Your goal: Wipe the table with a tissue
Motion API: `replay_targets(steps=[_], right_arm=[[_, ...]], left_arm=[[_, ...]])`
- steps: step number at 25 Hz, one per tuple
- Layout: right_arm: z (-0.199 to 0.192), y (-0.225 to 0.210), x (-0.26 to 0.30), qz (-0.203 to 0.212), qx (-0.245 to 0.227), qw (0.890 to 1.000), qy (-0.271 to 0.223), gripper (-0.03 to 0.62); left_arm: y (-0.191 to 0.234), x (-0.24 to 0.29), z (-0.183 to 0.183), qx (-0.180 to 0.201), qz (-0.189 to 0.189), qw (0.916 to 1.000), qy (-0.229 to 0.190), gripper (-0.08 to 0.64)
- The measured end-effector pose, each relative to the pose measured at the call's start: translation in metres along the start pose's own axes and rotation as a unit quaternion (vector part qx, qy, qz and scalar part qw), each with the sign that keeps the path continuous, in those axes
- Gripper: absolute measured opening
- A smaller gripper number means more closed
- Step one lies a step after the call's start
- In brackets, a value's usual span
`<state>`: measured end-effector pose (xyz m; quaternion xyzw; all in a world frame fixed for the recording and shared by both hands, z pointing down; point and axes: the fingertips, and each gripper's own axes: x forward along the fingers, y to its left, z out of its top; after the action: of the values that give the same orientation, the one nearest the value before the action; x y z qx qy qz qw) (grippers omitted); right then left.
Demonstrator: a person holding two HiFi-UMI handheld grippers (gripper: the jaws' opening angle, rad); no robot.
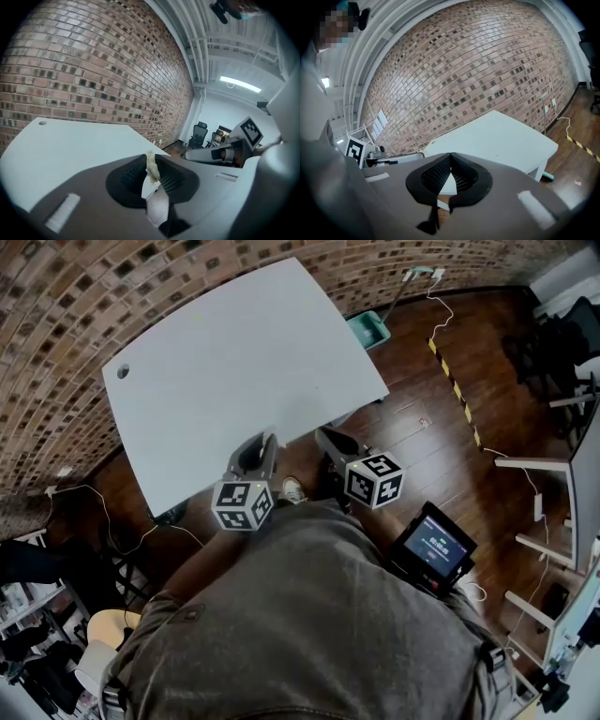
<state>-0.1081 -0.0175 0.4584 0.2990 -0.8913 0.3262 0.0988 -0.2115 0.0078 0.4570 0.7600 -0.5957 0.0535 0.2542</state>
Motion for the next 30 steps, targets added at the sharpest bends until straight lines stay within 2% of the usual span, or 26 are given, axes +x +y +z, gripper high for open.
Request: replay_targets(steps=[11,18,30], right_arm=[[0.041,-0.053,0.032,-0.009,0.014,1.000,-0.005,0.012],[0.050,-0.087,0.036,-0.016,0.025,1.000,0.001,0.012],[0.038,-0.133,0.048,-0.022,0.040,0.999,0.028,0.012]], left_arm=[[0.014,0.060,0.011,0.013,0.006,0.9994,0.032,0.055],[0.018,0.094,-0.009,0.036,0.019,0.9960,0.080,0.055],[0.030,0.140,-0.049,0.068,0.042,0.9846,0.156,0.055]])
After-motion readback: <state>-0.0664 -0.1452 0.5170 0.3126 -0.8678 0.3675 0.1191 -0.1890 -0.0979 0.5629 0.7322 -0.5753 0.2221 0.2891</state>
